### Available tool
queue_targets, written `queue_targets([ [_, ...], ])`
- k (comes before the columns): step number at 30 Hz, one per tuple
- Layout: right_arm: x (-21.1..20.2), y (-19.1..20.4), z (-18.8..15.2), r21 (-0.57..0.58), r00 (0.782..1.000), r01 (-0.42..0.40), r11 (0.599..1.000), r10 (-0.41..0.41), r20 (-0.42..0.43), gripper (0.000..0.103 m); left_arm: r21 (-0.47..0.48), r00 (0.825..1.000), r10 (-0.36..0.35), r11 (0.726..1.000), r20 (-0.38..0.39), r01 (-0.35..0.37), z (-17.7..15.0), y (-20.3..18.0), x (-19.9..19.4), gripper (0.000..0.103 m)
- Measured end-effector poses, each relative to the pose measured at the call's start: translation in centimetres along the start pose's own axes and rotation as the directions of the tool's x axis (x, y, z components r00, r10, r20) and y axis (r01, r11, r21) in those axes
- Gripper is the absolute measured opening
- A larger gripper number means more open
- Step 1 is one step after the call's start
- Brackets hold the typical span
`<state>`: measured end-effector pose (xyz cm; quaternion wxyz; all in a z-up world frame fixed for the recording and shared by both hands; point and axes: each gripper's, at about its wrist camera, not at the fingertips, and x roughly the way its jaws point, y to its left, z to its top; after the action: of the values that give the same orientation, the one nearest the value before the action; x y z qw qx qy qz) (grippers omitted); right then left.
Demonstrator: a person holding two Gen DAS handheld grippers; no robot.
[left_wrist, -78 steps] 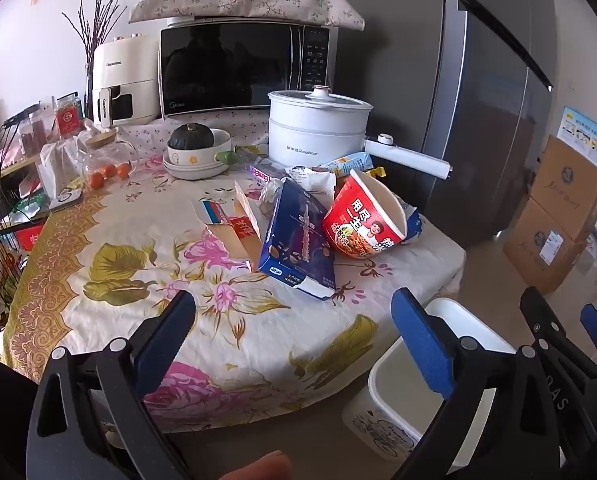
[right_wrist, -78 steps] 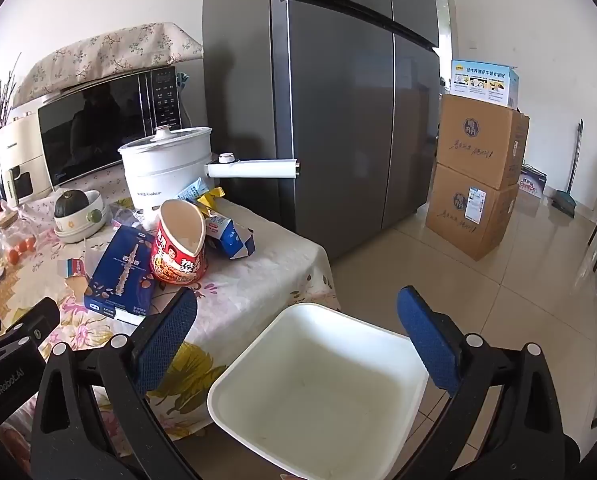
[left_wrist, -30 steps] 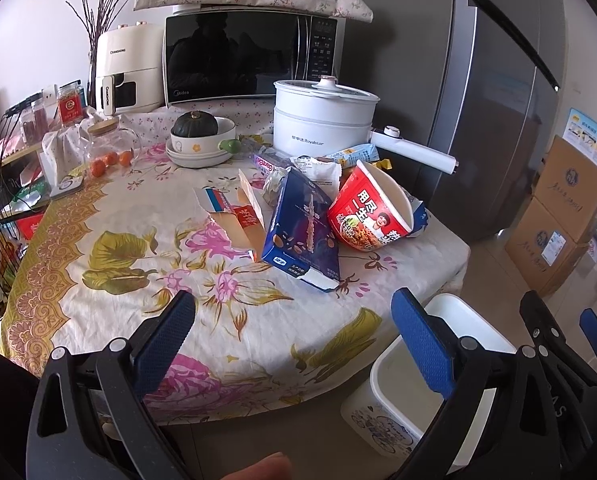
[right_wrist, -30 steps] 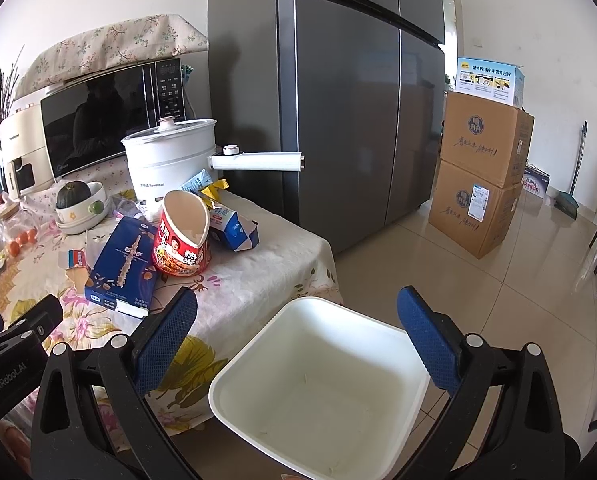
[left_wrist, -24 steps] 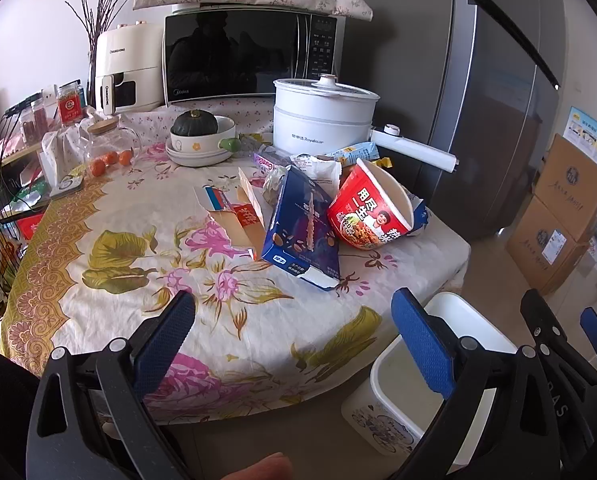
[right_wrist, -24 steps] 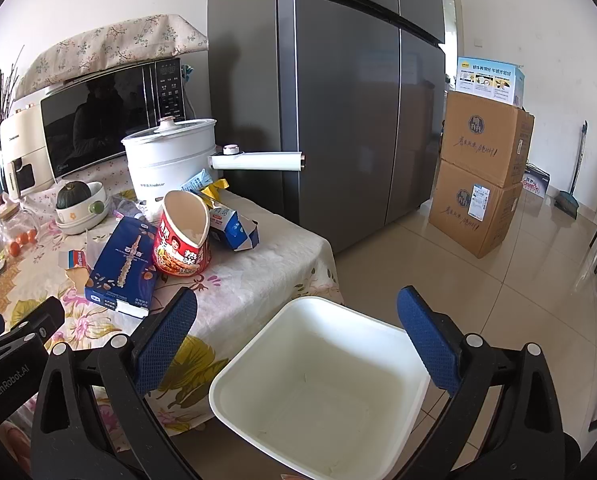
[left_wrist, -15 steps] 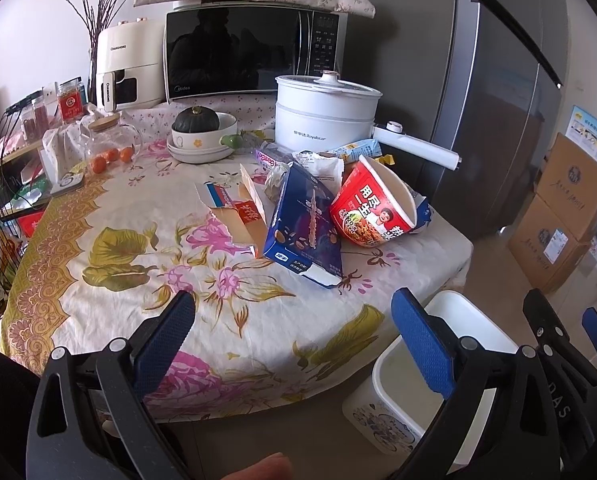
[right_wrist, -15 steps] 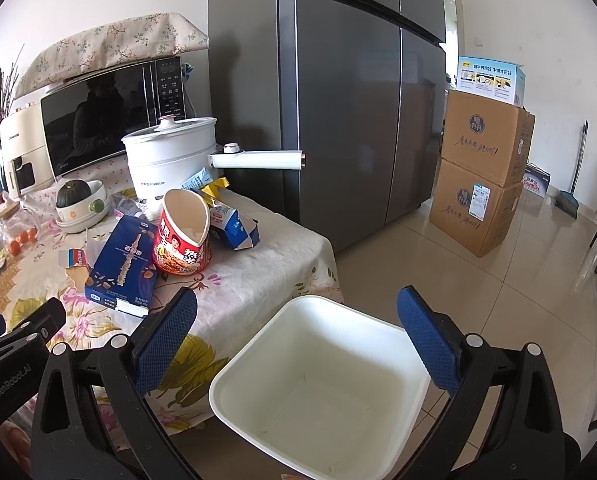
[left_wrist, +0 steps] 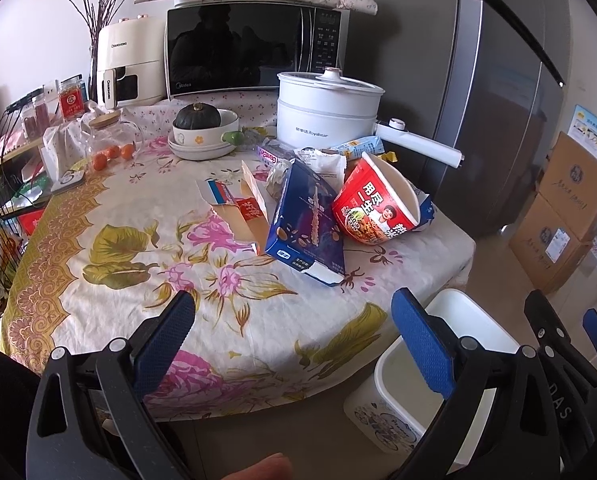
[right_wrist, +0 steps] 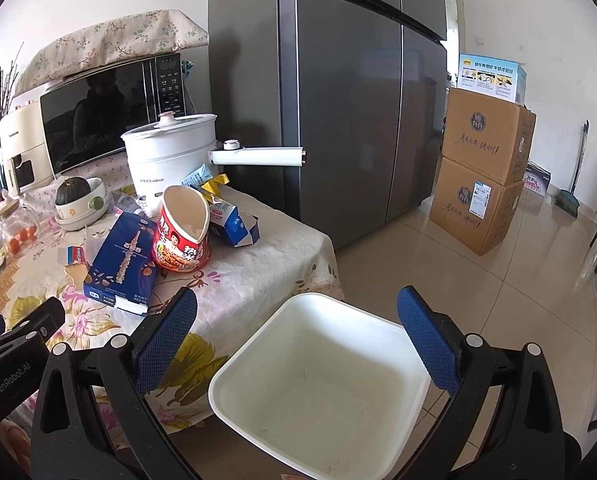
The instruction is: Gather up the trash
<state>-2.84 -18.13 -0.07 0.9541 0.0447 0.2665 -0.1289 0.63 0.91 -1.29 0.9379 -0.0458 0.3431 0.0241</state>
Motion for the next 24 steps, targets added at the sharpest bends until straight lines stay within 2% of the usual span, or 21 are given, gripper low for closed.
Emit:
queue_targets([
  [24, 0.03, -0.04, 0.2, -0.004, 1.0, 0.001, 1.0, -0.001, -0.013, 0.096, -0.003, 1.0, 0.001, 1.0, -0.01, -0.001, -0.24, -0.02, 0.45, 0.096],
])
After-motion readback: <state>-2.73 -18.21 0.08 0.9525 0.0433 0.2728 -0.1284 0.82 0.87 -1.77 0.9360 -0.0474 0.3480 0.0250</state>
